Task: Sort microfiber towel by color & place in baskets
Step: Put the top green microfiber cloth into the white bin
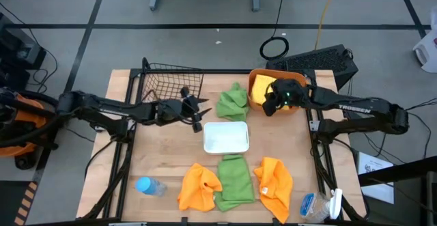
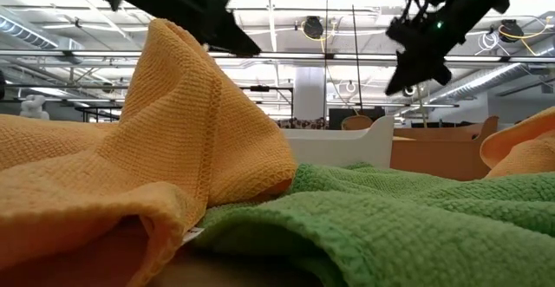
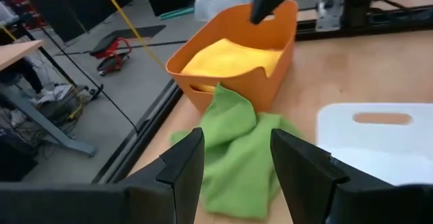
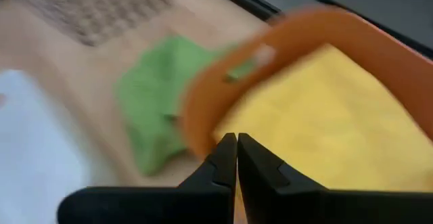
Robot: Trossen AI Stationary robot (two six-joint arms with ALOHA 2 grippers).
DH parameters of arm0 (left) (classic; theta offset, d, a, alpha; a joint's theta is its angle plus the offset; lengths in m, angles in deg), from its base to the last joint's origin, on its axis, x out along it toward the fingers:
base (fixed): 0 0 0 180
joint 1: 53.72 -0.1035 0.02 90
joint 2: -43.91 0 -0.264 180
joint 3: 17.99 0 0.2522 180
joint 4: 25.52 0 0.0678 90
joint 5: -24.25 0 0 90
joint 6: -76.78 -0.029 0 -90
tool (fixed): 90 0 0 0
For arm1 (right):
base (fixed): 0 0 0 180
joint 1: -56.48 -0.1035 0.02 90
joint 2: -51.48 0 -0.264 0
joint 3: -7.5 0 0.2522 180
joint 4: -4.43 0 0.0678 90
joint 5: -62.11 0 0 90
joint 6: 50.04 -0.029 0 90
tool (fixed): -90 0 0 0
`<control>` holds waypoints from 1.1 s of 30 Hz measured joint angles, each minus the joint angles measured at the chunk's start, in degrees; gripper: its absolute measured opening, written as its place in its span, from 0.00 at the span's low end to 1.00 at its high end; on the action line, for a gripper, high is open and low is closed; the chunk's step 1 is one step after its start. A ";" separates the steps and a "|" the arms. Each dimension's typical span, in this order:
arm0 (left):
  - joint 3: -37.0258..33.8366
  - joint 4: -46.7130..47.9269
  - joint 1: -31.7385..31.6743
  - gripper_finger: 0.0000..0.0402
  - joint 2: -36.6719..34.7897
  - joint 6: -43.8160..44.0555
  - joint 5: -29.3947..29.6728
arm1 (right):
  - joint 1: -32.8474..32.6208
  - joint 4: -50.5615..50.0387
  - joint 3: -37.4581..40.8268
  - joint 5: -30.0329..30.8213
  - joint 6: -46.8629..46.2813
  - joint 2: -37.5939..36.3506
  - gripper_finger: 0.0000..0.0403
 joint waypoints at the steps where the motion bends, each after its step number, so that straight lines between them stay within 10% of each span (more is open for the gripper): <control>1: 0.72 -0.70 -0.55 0.44 1.39 -0.17 -0.46 | -2.13 1.40 0.00 0.56 0.26 -0.21 0.02; 12: 13.72 9.34 -6.97 0.45 13.24 0.23 -13.08 | -19.68 7.23 -0.02 12.73 6.29 0.58 0.02; 33: 21.57 20.82 -16.09 0.63 25.31 -2.88 -20.14 | -29.75 15.36 5.77 12.56 8.01 6.44 0.02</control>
